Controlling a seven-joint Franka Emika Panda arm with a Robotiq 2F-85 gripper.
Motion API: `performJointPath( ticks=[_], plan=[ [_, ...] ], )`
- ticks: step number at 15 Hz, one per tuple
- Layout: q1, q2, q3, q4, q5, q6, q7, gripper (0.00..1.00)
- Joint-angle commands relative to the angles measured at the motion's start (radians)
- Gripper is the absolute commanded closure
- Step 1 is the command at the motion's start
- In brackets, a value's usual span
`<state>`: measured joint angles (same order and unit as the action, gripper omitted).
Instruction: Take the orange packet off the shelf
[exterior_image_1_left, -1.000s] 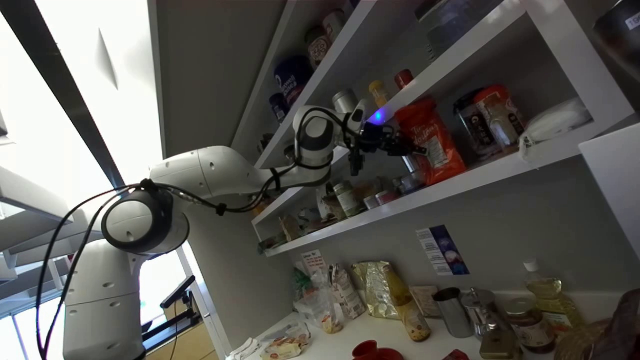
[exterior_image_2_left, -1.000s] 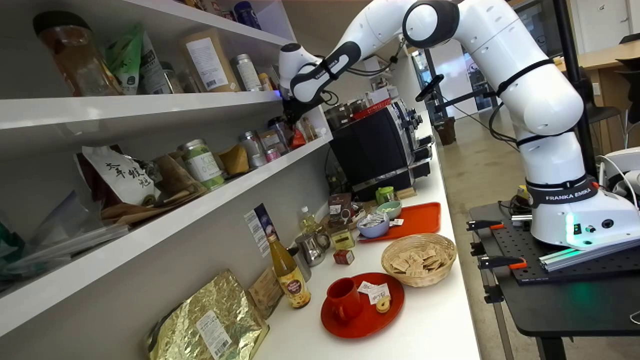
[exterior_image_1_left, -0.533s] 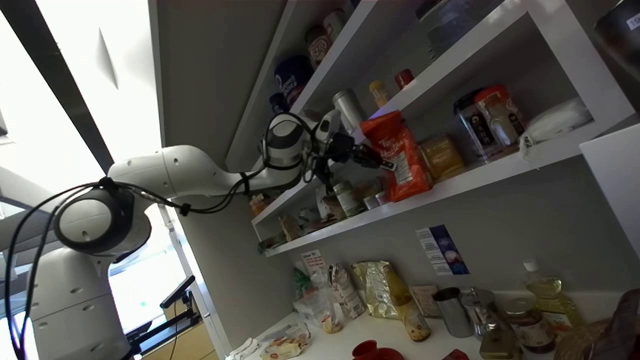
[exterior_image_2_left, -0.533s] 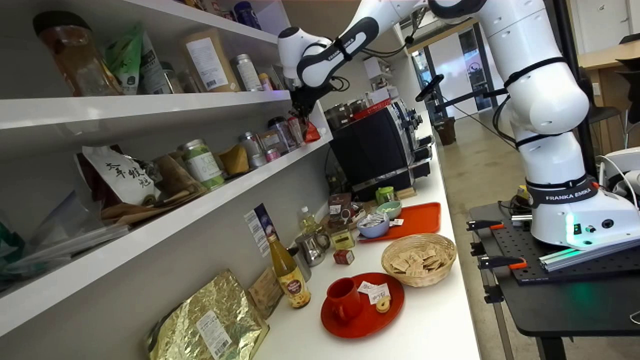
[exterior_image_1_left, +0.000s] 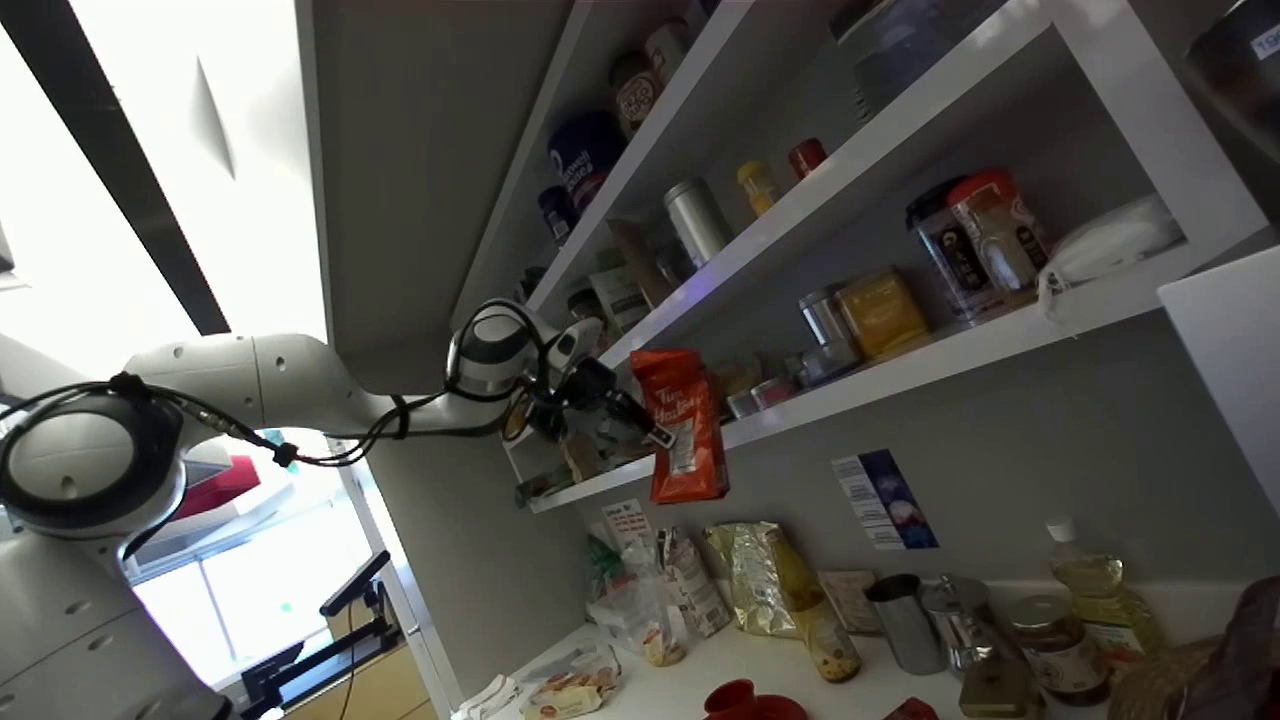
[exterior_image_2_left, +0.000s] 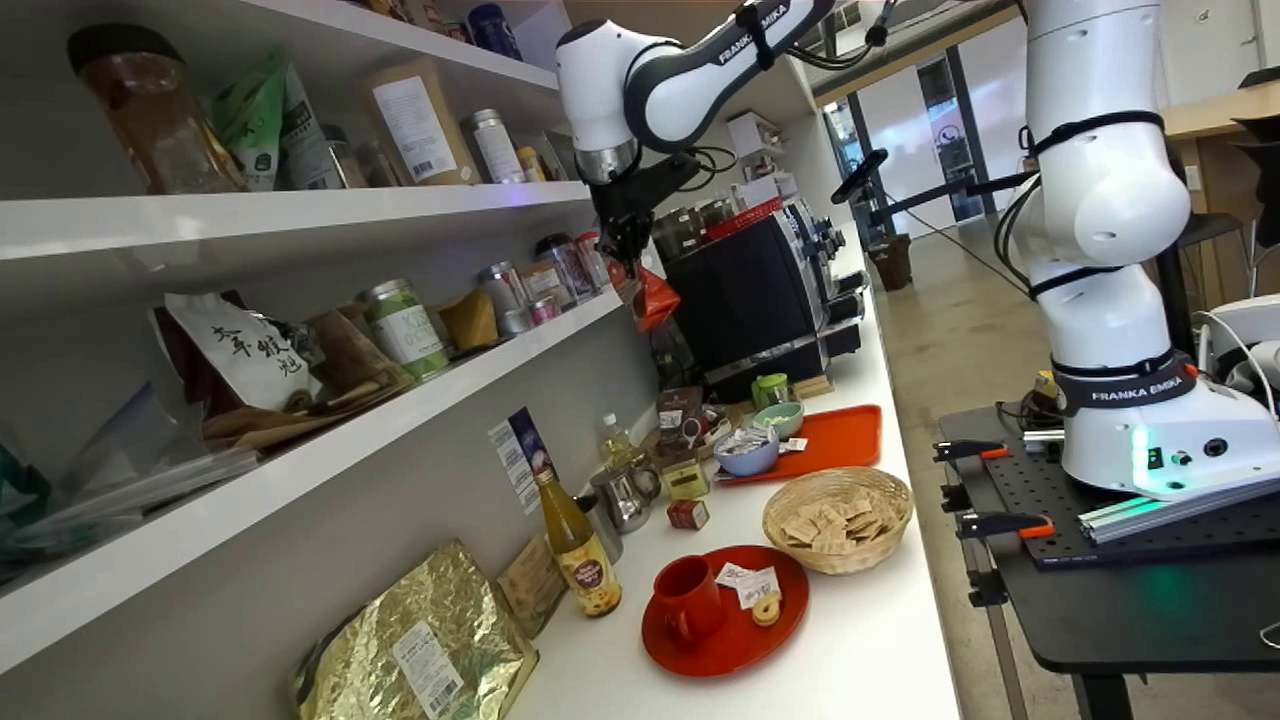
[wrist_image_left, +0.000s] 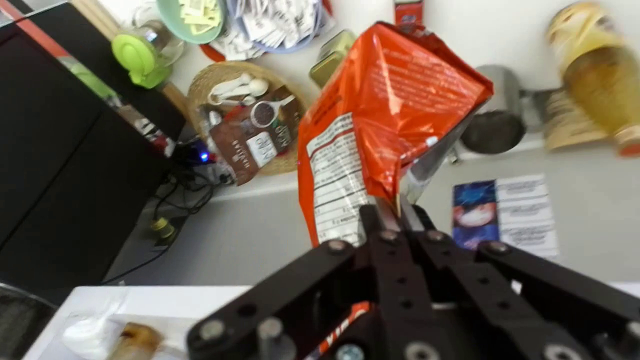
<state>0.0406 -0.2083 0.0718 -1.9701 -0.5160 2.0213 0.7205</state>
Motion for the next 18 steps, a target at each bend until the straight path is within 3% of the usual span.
performJointPath(
  ticks=[1,5,9,13,18],
  plan=[
    [0.066,0.023,0.099,-0.063,0.088,0.049,-0.021,0.99],
    [0.143,0.172,0.191,-0.032,0.135,0.12,-0.065,0.99],
    [0.187,0.283,0.199,-0.032,0.141,0.23,-0.198,0.99],
    [0.181,0.353,0.178,-0.07,0.198,0.396,-0.431,0.99],
    [0.191,0.393,0.199,-0.12,0.308,0.45,-0.726,0.99]
  ],
)
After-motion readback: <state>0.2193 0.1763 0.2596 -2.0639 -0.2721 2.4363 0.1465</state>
